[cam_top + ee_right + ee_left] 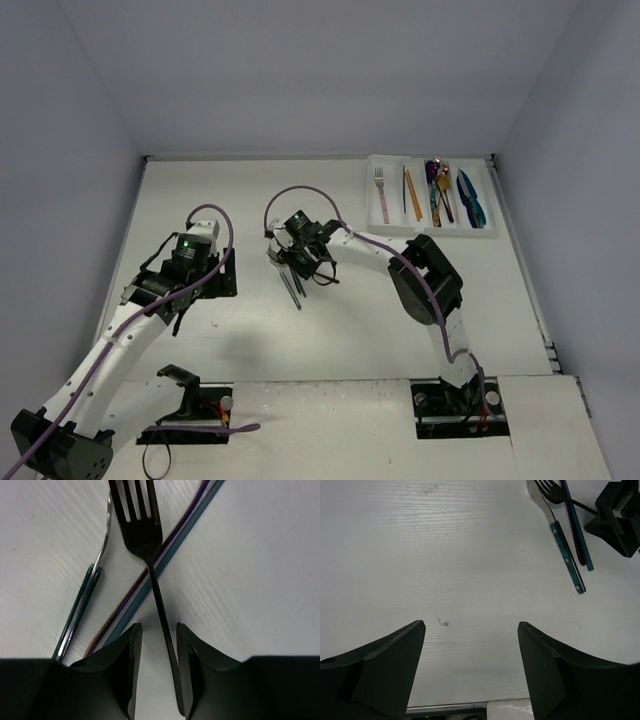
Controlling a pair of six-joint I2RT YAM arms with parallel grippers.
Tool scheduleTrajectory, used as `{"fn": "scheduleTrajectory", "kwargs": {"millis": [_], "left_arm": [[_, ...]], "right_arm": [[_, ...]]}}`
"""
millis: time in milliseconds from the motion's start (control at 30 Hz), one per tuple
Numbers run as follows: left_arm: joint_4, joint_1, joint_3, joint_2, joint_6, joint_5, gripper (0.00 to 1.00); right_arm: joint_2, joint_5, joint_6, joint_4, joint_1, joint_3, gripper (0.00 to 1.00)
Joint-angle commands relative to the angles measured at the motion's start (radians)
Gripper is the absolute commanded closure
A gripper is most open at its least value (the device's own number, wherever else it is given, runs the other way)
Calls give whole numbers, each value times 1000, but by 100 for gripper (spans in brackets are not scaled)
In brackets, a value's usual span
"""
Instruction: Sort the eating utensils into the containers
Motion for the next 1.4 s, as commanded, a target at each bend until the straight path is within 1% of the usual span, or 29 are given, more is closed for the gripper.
{"fn": "scheduleTrajectory", "kwargs": {"millis": [0,133,300,433,533,567,667,767,867,1033,1200,1300,1367], "left_arm": [[20,-5,13,-12,9,-2,29],[20,-5,11,-12,9,-4,28],[21,-5,8,-14,9,-6,28],[24,-5,5,-17,5,-9,28],[23,-5,5,-15,3,-10,28],[24,-5,5,-14,3,-10,28],[23,-5,6,-11,1,-11,28],[22,-5,10,-8,-1,-8,28],[18,-5,16,-6,-7,-7,28],[15,-5,27,-2,-23,-4,29],[16,-5,28,2,-30,2,28],[16,-5,30,-1,-28,4,28],[15,-5,34,-5,-27,4,28]], "right_arm": [[71,-21,-43,-57,0,73,77],[73,4,-57,-61,-3,123,99],[-36,64,-53,-70,-62,222,100],[-100,147,-10,-71,-200,290,100],[-96,211,17,-71,-321,329,100],[-94,224,24,-71,-331,341,100],[-2,261,91,-73,-435,430,100],[79,262,142,-71,-497,510,100],[190,248,224,-70,-537,625,100],[319,234,279,-70,-553,729,100],[351,264,313,-68,-553,750,90],[326,276,313,-70,-554,754,73],[271,286,306,-70,-547,742,63]]}}
